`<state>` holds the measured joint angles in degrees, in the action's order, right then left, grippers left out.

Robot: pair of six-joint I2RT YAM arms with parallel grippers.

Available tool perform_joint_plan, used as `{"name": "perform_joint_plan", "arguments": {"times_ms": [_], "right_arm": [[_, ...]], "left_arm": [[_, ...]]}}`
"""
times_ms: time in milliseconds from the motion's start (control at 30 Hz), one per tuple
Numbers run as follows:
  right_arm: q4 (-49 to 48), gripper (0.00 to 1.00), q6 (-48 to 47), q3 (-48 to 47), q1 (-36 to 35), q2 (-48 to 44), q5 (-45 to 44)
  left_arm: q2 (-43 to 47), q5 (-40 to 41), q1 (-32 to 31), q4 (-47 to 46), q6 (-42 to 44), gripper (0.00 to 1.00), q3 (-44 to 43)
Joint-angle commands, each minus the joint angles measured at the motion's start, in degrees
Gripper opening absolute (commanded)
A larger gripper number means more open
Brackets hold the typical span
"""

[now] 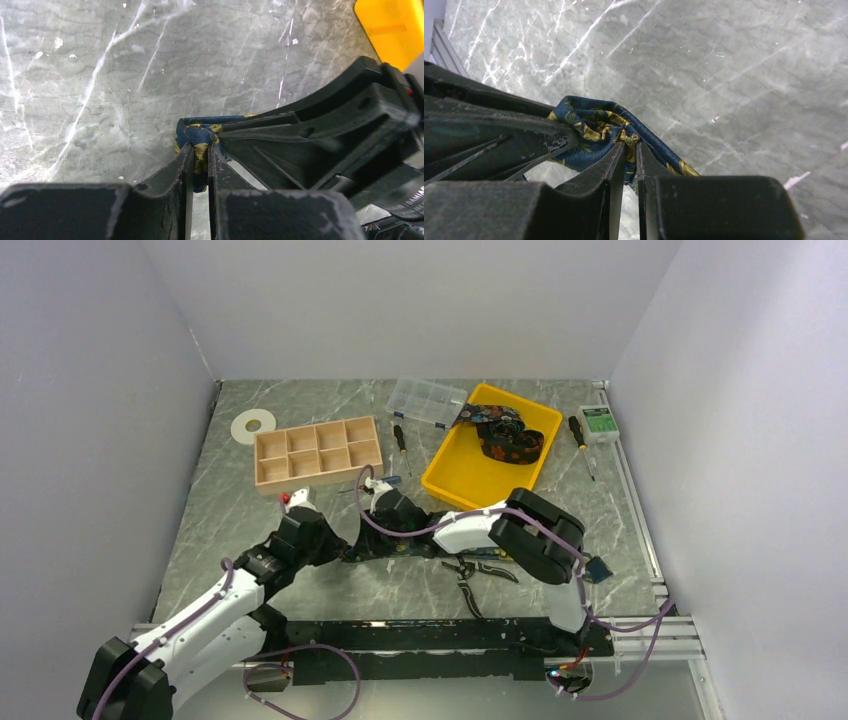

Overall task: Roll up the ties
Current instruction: Roll the tie at the center of the board.

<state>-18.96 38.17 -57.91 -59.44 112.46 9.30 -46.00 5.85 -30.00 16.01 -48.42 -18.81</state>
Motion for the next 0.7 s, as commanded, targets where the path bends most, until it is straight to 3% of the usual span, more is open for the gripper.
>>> {"name": "perform_joint_plan", "arguments": {"times_ms": [0,233,333,433,667], "right_arm": [[3.2,0.16,1.2,-1.4,-0.5,4.2,1.9],[2.6,0.11,2.3,-3.4,-2.0,7.2,2.2],[2.7,0.15,2.7,-3.2,-2.1,6.8,1.4],[2.1,0.24,3.1,-0.7,-1.6,4.1,-0.9],[0.9,0.24,2.7,2.5,-1.0,-2.1,-2.4]], "left_arm": [[0.5,0.5,-1.2,2.0,2.6,0.03,-4.4],[0.2,7.2,-2.9,6.9,3.9,0.03,-8.0],[-1.2,10.7,-5.0,8.7,4.7,0.03,-10.0],[-3.1,16.0,-8.0,11.9,5.0,0.03,-12.3],[-6.2,21.8,-11.9,13.8,4.6,0.03,-14.0]]}}
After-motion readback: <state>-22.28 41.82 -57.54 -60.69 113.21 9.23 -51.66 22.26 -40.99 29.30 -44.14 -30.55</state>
